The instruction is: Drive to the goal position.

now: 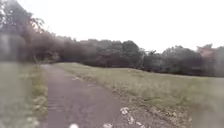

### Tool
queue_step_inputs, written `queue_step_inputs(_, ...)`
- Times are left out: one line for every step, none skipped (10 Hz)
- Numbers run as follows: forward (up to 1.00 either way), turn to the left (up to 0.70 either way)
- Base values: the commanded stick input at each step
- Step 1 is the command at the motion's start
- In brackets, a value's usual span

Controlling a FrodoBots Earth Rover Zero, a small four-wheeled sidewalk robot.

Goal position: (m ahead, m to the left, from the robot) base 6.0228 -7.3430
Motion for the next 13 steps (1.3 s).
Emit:
queue_step_inputs(0.85,-0.33)
queue_step_inputs(0.85,-0.33)
queue_step_inputs(0.85,-0.33)
queue_step_inputs(0.85,-0.33)
queue_step_inputs(0.85,-0.33)
queue_step_inputs(0.85,-0.33)
queue_step_inputs(0.85,-0.33)
queue_step_inputs(0.85,-0.33)
queue_step_inputs(0.85,-0.33)
queue_step_inputs(0.85,-0.33)
queue_step_inputs(0.85,-0.33)
queue_step_inputs(0.85,-0.33)
queue_step_inputs(0.85,-0.33)
